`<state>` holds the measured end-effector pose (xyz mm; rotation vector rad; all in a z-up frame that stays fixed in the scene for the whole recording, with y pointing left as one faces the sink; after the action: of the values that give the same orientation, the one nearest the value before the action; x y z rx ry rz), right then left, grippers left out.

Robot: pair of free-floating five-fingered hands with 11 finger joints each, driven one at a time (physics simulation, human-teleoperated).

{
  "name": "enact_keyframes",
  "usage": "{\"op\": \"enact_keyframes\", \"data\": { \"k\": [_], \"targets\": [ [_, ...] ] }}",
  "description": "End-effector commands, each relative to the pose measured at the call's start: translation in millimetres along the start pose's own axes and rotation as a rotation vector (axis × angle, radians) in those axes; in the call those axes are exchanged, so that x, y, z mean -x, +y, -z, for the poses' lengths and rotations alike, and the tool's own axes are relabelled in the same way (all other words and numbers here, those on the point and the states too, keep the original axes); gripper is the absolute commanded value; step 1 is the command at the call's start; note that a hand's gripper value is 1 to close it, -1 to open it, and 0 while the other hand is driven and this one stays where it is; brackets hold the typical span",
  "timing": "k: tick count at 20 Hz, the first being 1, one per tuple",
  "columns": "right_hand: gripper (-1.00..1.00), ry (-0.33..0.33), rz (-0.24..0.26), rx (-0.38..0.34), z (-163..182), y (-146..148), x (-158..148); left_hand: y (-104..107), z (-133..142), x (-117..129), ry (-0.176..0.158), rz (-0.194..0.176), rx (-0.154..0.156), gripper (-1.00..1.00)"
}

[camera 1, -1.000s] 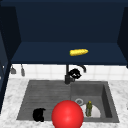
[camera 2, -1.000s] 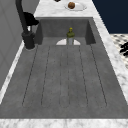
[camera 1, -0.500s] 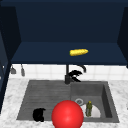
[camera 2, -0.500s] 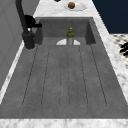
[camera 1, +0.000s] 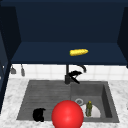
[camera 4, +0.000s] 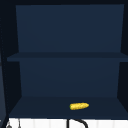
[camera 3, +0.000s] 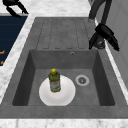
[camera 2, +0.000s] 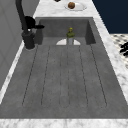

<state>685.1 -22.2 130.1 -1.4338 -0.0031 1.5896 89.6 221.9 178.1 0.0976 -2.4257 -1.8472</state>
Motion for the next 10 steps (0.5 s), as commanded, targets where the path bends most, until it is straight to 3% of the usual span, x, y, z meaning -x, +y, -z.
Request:
{"op": "enact_keyframes", "data": {
  "k": [1,10],
  "targets": [
    [-1.0,-0.089,0.065,0.019,10.5,-0.9,-8.7,0.0,0.0,0.0,0.0,0.0,0.0,0.0],
    [-1.0,-0.112,0.085,0.009,4.2,5.7,-4.1,0.0,0.0,0.0,0.0,0.0,0.0,0.0]
  ]
}}
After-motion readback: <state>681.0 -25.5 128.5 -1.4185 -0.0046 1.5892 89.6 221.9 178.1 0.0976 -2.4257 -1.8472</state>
